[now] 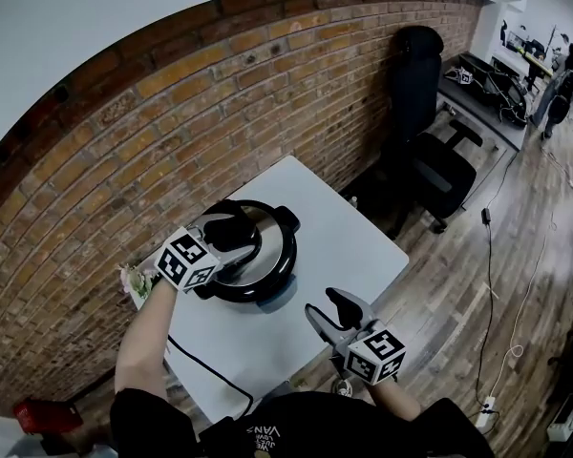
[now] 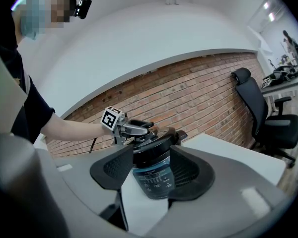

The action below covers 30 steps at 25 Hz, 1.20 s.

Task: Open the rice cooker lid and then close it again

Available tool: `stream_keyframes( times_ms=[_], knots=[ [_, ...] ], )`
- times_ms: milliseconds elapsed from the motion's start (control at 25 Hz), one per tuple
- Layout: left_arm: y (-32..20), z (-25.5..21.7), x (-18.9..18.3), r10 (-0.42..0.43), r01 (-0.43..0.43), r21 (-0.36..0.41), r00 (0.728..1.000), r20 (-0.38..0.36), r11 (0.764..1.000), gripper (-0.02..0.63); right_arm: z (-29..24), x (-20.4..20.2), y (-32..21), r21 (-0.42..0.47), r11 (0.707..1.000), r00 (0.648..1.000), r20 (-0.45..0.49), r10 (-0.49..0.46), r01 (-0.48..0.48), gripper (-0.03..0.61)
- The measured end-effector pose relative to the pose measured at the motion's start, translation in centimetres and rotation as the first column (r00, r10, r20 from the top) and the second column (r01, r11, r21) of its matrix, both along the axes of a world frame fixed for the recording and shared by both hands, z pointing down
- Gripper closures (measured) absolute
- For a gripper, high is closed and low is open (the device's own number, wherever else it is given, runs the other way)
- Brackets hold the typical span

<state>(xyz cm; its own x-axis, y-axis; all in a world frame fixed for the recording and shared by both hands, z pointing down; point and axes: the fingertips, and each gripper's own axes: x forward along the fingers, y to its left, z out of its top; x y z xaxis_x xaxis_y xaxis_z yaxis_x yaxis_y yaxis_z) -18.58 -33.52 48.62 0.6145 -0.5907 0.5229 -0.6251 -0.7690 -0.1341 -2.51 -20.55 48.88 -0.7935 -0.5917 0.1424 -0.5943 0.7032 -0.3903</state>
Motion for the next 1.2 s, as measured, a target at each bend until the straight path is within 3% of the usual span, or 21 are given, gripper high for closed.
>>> stream_keyframes(
  times_ms=[320, 560, 800, 960, 1200],
  knots=[
    [0.4, -0.1, 0.3, 0.182, -0.182, 0.002, 0.983, -0.003, 0.983, 0.321, 0.8, -0.2, 0.0, -0.026, 0.999, 0.999, -0.026, 0.031, -0.032, 0.357],
    [0.8, -0.1, 0.6, 0.315, -0.315, 0.000, 0.949, -0.005, 0.949, 0.321, 1.1, -0.5, -0.1, -0.028, 0.998, 0.997, -0.052, 0.051, -0.053, 0.357],
    [1.2, -0.1, 0.9, 0.446, -0.446, -0.010, 0.895, -0.004, 0.895, 0.322, 1.7, -1.1, -0.2, -0.044, 0.997, 0.996, -0.065, 0.065, -0.068, 0.357],
    [1.4, -0.2, 0.9, 0.465, -0.465, -0.003, 0.885, -0.010, 0.885, 0.321, 1.9, -1.6, -0.1, -0.055, 0.995, 0.995, -0.059, 0.082, -0.085, 0.357],
    [1.3, -0.4, 0.8, 0.446, -0.446, 0.002, 0.895, -0.019, 0.895, 0.325, 1.9, -2.2, -0.2, -0.055, 0.995, 0.995, -0.061, 0.082, -0.085, 0.357]
  ],
)
